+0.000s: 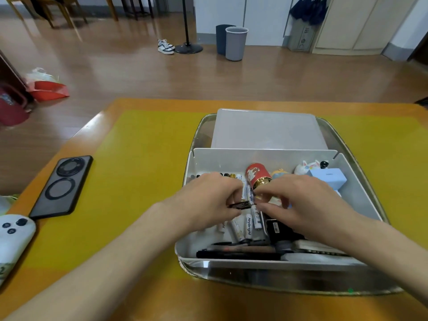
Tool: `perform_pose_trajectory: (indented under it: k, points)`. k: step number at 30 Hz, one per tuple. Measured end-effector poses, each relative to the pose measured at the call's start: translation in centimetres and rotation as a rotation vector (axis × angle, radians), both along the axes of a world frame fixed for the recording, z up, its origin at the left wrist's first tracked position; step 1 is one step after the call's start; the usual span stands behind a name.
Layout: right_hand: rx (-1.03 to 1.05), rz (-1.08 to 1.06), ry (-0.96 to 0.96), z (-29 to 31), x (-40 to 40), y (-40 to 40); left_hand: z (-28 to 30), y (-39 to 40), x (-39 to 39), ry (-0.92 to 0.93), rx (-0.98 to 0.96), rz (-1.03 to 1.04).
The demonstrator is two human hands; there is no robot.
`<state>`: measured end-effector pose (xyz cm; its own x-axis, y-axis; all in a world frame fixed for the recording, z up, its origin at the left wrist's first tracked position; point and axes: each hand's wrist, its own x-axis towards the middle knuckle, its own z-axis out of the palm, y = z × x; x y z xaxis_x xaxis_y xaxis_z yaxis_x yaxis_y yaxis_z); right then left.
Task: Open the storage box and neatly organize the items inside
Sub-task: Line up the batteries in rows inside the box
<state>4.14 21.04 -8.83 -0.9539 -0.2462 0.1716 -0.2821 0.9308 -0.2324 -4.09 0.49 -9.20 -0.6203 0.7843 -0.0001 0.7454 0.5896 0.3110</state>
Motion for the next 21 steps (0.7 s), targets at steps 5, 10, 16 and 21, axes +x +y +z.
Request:
perform_pose_trajectory:
  k: [5, 10, 16, 21]
  points:
    - [-0.197, -0.031, 0.005, -0.3, 0.3, -0.8, 0.2, 1.5, -0.3, -0.226, 0.236, 0.035]
    - [-0.271, -0.139, 0.047, -0.1, 0.5, 0.3, -0.8, 1.5, -1.6, -0.051, 0.149, 0.037]
    - [-0.394, -0.252, 0.064, 1.2, 0.4, 1.8, -2.6, 2.4, -1.5, 0.246, -0.236, -0.116]
    - [-0.511, -0.291, -0.005, 1.7, -0.1, 2.1, -3.1, 2.1, 0.1, 0.307, -0.275, -0.175]
